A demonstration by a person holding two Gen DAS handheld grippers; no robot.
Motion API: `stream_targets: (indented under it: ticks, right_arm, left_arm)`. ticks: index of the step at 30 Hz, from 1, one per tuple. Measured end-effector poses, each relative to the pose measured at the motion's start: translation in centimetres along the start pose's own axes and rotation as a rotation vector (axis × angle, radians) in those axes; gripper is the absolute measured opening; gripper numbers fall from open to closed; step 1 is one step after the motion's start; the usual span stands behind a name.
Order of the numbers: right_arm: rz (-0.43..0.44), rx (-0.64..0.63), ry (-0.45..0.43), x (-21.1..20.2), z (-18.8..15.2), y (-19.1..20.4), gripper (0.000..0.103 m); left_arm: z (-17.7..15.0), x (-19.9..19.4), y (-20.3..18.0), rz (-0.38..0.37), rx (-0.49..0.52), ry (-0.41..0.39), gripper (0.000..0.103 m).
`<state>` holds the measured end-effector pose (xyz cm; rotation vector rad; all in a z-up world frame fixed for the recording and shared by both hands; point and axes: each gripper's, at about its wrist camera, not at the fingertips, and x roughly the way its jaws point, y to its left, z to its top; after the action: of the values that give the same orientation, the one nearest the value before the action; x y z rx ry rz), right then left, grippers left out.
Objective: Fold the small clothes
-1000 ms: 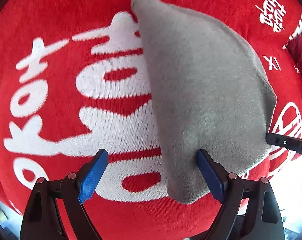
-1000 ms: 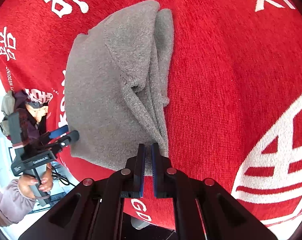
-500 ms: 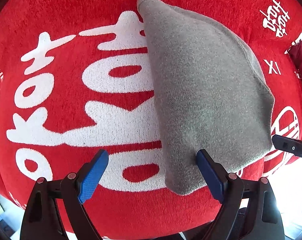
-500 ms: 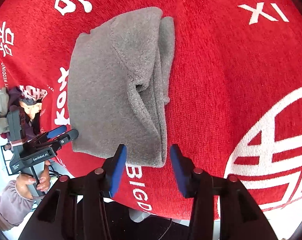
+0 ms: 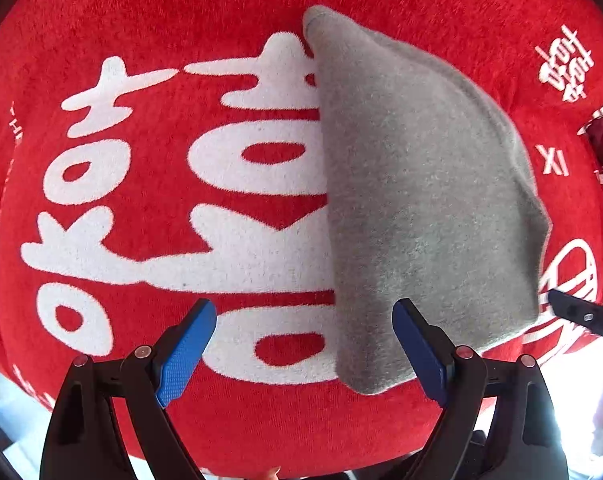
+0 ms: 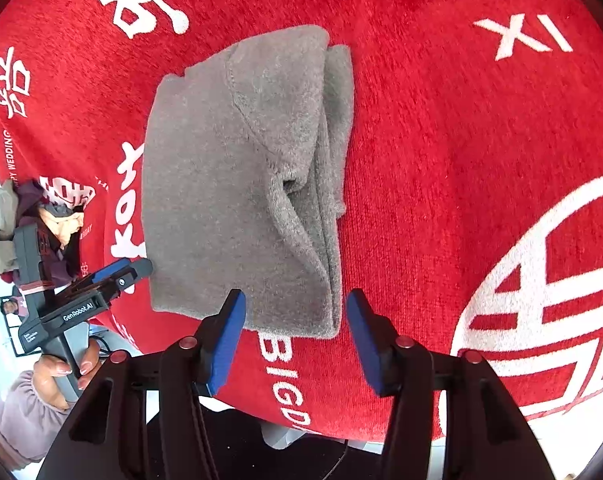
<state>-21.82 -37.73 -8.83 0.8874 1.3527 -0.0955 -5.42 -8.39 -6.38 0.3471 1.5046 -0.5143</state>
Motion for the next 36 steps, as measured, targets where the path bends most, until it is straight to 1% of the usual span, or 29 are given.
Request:
stream_targets:
  ticks: [1, 2, 8, 15, 22, 23, 28, 33, 36]
  right_arm:
    - [-0.005, -0.004, -0.010, -0.2, 0.1, 0.0, 0.073]
    - [-0.007, -0.007, -0.017, -0.3, 0.1, 0.0, 0.079]
    - [-0.030, -0.028, -0.049, -1.0, 0.6, 0.1, 0.080]
    - [-0.021, -0.009, -0.047, -0.9, 1.3, -0.5, 0.080]
    - [-0.020, -0.009, -0.041, -0.8, 2.0, -1.0, 0.080]
    - [-0.020, -0.009, -0.042, -0.8, 2.1, -1.1, 0.080]
    - [-0.022, -0.009, -0.041, -0.7, 2.4, -1.4, 0.080]
    - [-0.027, -0.015, -0.041, -0.6, 3.6, -2.1, 0.080]
    - [-0.024, -0.019, -0.045, -0.5, 4.6, -2.4, 0.080]
  left_arm:
    - [0.0, 0.1, 0.0, 0.008, 0.002, 0.011, 0.103]
    - [-0.1, 0.3, -0.2, 0.013, 0.002, 0.017, 0.103]
    - [-0.1, 0.5, -0.6, 0.021, 0.009, 0.031, 0.103]
    - [1.1, 1.1, -1.0, 0.016, 0.000, 0.050, 0.103]
    - [2.1, 1.8, -1.8, 0.015, 0.036, 0.057, 0.103]
    - [2.1, 1.9, -1.5, 0.011, 0.041, 0.058, 0.103]
    - [3.2, 2.3, -2.3, -0.025, 0.058, 0.055, 0.103]
    - [4.6, 2.2, -2.2, -0.076, 0.054, 0.036, 0.103]
    - [5.4, 2.1, -2.4, -0.085, 0.056, 0.028, 0.103]
